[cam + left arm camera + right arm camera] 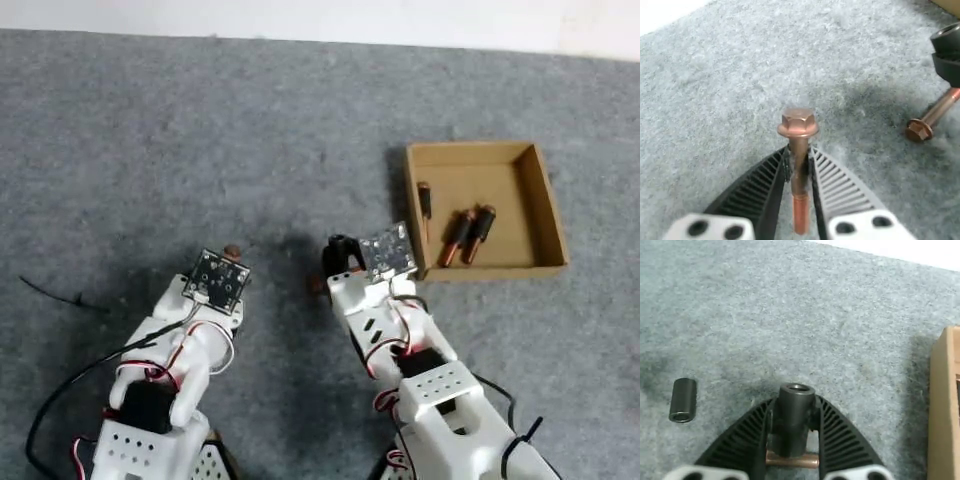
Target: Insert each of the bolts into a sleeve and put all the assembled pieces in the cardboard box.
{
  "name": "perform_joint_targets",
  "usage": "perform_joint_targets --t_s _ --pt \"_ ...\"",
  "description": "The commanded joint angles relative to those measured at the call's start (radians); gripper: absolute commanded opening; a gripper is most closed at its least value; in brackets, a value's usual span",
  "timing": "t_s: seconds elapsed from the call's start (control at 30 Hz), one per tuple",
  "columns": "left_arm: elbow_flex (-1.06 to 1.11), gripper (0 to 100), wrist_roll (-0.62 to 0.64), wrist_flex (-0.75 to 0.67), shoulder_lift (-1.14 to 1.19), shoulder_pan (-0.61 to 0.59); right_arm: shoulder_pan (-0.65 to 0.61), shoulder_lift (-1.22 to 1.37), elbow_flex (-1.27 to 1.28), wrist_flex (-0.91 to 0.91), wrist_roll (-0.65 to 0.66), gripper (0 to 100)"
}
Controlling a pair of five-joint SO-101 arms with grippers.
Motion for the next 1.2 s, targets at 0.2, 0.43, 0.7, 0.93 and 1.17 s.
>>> perform_joint_targets --t_s 0.2,0.43,0.7,0.93,1.17 --pt "-0.013 1 0.012 -0.029 0.002 -0.101 0.002 -0.027 -0.007 -0.035 0.012 0.9" --pt "-0.01 1 0.014 -0.029 0.002 -0.104 0.004 -0.03 -0.007 -0.035 0.012 0.5" --pt "-0.028 1 0.23 -0.025 -0.004 -0.111 0.005 -0.073 -0.002 -0.035 0.012 0.5" --pt "-0.042 1 0.25 0.028 -0.062 -0.11 0.007 -0.343 0.12 -0.035 0.012 0.5" --pt "-0.051 1 0.253 0.031 -0.061 -0.104 0.002 -0.611 0.265 -0.027 0.011 0.5"
